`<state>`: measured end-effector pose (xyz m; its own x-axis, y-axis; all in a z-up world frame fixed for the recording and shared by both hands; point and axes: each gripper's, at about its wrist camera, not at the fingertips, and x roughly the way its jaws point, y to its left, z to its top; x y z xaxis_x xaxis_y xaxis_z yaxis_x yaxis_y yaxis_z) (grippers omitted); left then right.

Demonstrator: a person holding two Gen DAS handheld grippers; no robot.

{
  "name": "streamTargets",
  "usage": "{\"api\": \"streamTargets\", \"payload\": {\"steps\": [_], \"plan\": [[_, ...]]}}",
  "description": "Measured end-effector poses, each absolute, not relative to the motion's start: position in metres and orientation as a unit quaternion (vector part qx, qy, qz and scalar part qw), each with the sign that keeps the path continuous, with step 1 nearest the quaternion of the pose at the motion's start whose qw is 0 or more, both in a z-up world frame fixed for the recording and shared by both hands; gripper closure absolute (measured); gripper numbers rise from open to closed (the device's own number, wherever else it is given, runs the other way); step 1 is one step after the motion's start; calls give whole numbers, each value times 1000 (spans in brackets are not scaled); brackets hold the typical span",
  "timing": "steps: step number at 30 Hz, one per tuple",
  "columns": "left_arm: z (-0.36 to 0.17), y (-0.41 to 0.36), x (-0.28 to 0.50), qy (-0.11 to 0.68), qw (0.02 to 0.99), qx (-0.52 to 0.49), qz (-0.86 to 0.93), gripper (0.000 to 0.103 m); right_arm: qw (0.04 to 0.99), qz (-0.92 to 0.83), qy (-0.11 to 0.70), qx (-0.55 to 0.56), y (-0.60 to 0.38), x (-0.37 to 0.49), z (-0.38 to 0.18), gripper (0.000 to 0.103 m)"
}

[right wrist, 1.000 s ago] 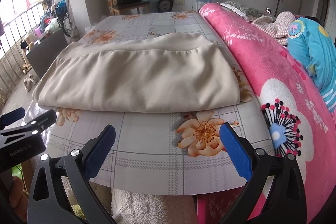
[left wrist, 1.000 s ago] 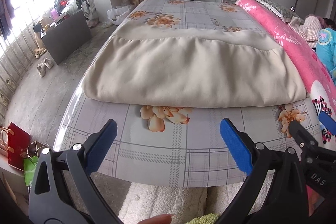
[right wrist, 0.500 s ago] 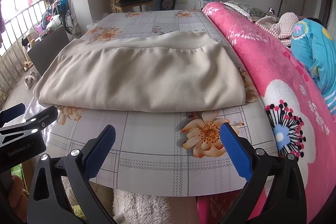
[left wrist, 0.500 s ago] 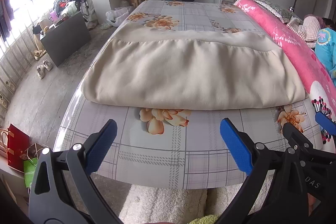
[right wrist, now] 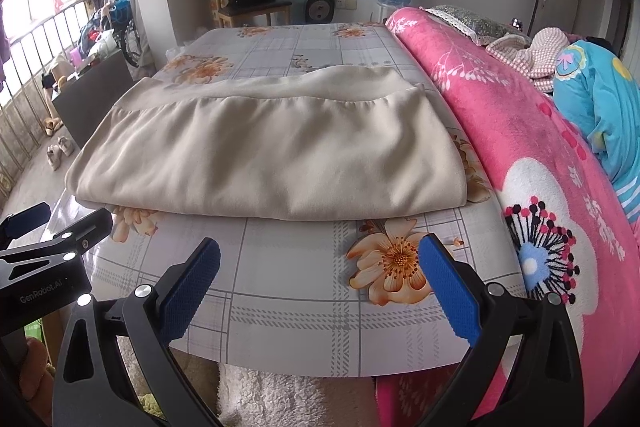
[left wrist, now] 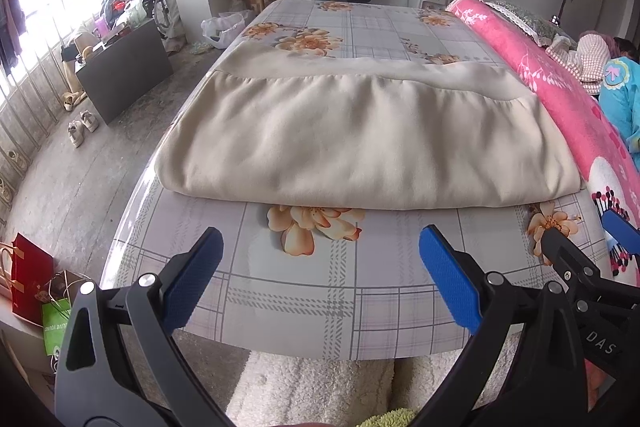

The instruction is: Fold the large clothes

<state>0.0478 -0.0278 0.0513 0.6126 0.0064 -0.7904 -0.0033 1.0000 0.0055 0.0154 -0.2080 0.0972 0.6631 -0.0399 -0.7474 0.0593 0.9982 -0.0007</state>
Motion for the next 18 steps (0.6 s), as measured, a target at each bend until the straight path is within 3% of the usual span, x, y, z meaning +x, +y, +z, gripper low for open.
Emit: {"api": "streamTargets", "payload": {"steps": [18], "plan": [[50,-25,47,446,895,6,0,8,913,-31,408,11,-206,15,102,6]]}}
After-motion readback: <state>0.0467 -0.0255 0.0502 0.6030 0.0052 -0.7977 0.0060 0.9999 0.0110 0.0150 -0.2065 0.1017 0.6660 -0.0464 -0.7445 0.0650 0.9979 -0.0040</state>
